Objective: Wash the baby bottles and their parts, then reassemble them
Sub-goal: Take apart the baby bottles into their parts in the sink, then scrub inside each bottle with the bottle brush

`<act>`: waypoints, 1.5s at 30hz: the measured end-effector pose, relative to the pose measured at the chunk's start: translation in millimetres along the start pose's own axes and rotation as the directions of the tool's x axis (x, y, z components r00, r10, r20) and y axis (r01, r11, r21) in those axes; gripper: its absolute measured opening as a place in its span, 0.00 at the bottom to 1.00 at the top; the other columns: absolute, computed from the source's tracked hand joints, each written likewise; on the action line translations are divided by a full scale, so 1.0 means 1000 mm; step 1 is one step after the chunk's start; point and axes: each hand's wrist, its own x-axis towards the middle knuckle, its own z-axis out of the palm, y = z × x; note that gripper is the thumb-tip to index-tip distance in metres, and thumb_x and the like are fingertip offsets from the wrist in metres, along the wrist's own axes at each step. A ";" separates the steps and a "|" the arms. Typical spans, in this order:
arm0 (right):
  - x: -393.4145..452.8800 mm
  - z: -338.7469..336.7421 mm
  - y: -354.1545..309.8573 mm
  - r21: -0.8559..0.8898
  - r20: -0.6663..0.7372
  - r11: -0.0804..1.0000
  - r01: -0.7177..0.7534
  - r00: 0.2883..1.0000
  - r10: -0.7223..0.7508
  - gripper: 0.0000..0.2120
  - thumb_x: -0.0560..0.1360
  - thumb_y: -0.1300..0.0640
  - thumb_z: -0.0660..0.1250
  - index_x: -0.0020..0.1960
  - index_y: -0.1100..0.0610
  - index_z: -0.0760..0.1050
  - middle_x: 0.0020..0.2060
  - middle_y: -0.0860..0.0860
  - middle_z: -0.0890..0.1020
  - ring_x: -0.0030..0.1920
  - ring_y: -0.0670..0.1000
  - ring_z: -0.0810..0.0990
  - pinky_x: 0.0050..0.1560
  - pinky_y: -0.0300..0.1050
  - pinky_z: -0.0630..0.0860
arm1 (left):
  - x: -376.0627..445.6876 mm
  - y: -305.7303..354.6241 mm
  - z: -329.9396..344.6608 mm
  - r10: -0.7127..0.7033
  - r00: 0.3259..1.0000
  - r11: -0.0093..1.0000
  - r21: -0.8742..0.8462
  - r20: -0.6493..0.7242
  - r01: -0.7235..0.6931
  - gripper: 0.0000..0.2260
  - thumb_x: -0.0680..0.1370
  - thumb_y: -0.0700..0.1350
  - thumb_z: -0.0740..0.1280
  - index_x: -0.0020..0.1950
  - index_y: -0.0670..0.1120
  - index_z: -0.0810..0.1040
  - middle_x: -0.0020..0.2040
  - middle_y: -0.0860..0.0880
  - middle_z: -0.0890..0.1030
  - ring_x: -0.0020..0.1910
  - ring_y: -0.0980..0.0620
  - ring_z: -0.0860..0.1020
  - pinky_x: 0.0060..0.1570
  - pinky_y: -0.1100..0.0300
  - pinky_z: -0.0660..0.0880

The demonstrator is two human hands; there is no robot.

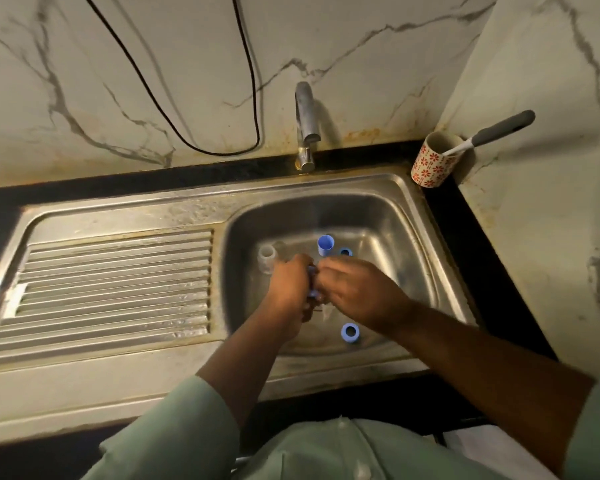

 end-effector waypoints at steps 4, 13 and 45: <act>0.014 -0.010 0.011 0.204 0.014 0.962 -0.183 0.983 0.184 0.12 0.67 0.70 0.72 0.33 0.58 0.71 0.31 0.48 0.72 0.32 0.45 0.69 0.34 0.38 0.64 | -0.005 0.009 0.006 0.103 0.994 0.994 0.028 0.048 -0.104 0.14 0.77 0.38 0.54 0.32 0.42 0.69 0.24 0.45 0.67 0.16 0.55 0.60 0.22 0.69 0.56; 0.002 0.014 0.011 0.646 0.304 0.315 -0.695 0.613 0.729 0.15 0.69 0.62 0.76 0.54 0.54 0.78 0.45 0.48 0.79 0.32 0.37 0.76 0.29 0.31 0.71 | 0.024 -0.006 -0.002 -0.134 0.990 0.960 -0.242 0.050 0.142 0.13 0.79 0.44 0.57 0.37 0.43 0.74 0.27 0.46 0.73 0.21 0.52 0.69 0.20 0.66 0.62; -0.036 0.109 0.217 -0.461 0.176 0.399 -0.793 0.359 0.917 0.14 0.74 0.51 0.68 0.58 0.47 0.70 0.58 0.51 0.74 0.50 0.53 0.75 0.42 0.46 0.71 | 0.251 -0.033 0.014 0.264 0.943 -0.222 0.964 0.204 -0.146 0.17 0.83 0.43 0.59 0.72 0.47 0.70 0.70 0.43 0.71 0.69 0.42 0.69 0.68 0.51 0.64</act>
